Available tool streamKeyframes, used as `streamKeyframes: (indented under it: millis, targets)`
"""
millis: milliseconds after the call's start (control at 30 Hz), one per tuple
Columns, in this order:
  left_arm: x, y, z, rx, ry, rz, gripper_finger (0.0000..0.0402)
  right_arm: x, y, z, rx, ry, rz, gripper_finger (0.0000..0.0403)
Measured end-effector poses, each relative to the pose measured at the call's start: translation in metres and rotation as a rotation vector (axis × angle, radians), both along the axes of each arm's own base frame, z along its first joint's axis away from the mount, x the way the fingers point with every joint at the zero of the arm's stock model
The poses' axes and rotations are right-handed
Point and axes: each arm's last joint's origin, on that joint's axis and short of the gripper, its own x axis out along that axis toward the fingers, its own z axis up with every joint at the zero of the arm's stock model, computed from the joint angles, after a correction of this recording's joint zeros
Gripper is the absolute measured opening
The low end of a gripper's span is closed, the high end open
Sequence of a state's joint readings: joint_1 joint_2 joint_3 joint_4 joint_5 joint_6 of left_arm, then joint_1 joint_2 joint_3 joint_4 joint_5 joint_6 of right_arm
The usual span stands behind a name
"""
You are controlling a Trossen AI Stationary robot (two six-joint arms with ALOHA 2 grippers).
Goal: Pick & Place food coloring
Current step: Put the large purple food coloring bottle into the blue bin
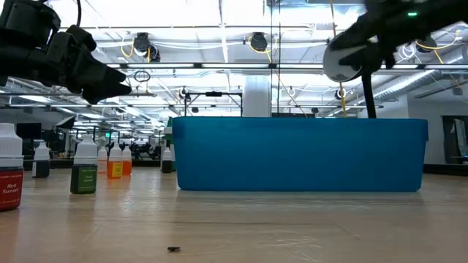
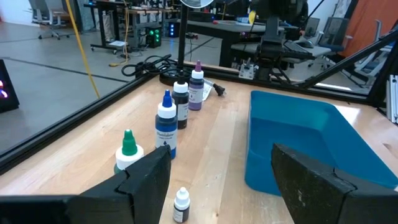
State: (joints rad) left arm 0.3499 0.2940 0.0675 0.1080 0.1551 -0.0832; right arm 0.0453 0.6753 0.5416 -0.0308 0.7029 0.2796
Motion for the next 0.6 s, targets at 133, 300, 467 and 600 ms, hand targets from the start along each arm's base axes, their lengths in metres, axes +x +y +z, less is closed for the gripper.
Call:
streamKeyframes:
  millis: [133, 300, 467, 600]
  targets:
    - [0.000, 0.000, 0.000, 0.000, 0.000, 0.000, 0.0274, 0.045, -0.009, 0.025, 0.001, 0.233, -0.041, 0.0308]
    - [0.000, 0.000, 0.000, 0.000, -0.001, 0.000, 0.0274, 0.087, -0.038, 0.012, 0.142, 0.582, -0.047, 0.0308]
    - [0.000, 0.000, 0.000, -0.001, 0.001, -0.001, 0.0274, 0.104, -0.073, -0.005, 0.321, 0.711, -0.040, 0.0308]
    - [0.000, 0.000, 0.000, -0.001, 0.001, 0.000, 0.0274, 0.106, -0.089, -0.016, 0.415, 0.726, -0.020, 0.0308]
